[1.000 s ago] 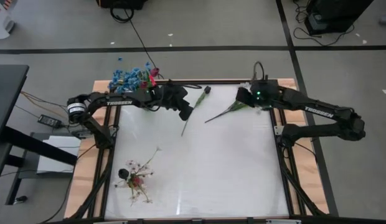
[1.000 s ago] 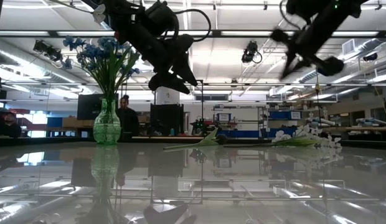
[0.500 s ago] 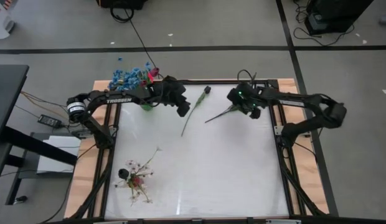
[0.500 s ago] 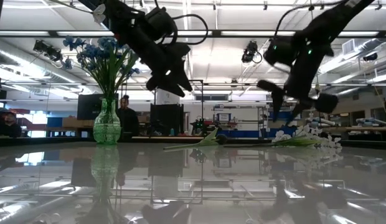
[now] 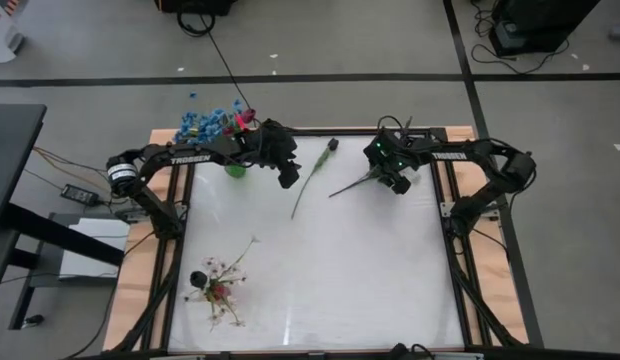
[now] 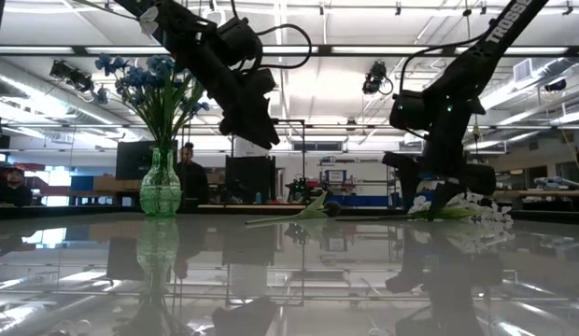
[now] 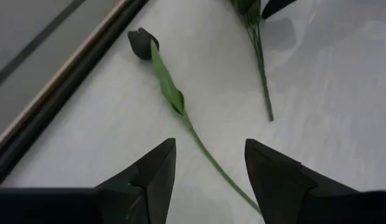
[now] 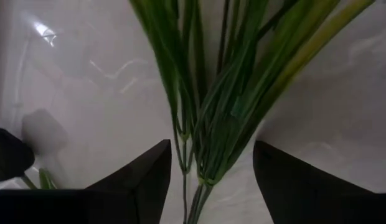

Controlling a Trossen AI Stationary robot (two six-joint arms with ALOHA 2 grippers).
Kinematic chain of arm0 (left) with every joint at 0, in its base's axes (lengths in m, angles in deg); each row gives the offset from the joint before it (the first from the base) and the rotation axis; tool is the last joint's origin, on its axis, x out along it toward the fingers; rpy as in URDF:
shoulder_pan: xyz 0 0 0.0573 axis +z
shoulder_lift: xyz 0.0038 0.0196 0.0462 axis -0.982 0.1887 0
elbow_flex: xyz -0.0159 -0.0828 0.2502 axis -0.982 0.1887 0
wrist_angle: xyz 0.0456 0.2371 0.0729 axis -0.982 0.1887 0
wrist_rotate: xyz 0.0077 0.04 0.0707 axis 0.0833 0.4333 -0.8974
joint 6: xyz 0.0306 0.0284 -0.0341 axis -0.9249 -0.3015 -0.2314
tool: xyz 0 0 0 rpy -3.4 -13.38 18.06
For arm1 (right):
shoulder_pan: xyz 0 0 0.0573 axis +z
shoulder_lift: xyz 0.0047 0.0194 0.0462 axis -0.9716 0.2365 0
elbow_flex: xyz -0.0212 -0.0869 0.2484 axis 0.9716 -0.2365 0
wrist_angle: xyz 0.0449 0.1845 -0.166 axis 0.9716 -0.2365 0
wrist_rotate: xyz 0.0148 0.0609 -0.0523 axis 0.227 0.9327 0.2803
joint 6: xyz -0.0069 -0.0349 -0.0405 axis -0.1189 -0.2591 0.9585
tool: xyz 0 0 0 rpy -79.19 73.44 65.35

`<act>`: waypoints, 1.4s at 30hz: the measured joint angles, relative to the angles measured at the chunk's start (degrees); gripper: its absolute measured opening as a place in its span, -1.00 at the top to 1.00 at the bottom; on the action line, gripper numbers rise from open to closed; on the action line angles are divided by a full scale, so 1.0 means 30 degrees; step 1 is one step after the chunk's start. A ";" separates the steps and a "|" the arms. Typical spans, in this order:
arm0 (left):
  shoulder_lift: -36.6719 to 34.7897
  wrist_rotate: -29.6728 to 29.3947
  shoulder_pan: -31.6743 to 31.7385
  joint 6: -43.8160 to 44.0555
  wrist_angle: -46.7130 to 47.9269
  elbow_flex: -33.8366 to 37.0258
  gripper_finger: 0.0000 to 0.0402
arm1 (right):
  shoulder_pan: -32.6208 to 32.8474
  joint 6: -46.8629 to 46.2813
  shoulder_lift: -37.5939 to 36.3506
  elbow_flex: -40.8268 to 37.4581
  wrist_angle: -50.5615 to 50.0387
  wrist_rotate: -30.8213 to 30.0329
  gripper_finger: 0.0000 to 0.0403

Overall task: Sort flowers into vase by color
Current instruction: Put the white flower into the red vase

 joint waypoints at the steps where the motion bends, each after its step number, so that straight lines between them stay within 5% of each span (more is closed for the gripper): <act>1: 0.0000 0.0198 0.0089 0.0007 0.0153 0.0000 0.02 | -0.0062 -0.0017 0.0040 0.0009 -0.0150 0.0030 -0.14; 5: 0.0000 0.0391 0.0291 0.0048 0.0565 0.0000 0.02 | -0.0191 0.0552 0.0053 0.0026 -0.0710 0.0035 0.05; 14: 0.0000 0.0409 0.0330 0.0267 0.0657 0.0000 0.02 | 0.0197 0.1445 0.0037 -0.0038 -0.0854 -0.0488 0.92; 20: -0.0153 0.0807 0.0315 0.0246 0.0874 0.0000 0.02 | 0.0585 0.3244 -0.1198 -0.0149 0.0426 -0.0076 0.86; 25: -0.0153 0.3967 0.0334 0.1562 0.0126 0.0000 0.02 | 0.1900 0.5510 -0.3391 -0.0127 0.3346 -0.0747 0.96; 31: -0.0153 0.6373 0.0358 0.4103 -0.3401 0.0000 0.02 | 0.3491 1.2717 -0.5130 -0.0098 0.7866 -0.2113 0.96; 42: -0.0153 0.7623 0.0247 0.5706 -0.8381 0.0000 0.02 | 0.5348 2.2294 -0.6150 -0.0076 1.4995 -0.0526 0.96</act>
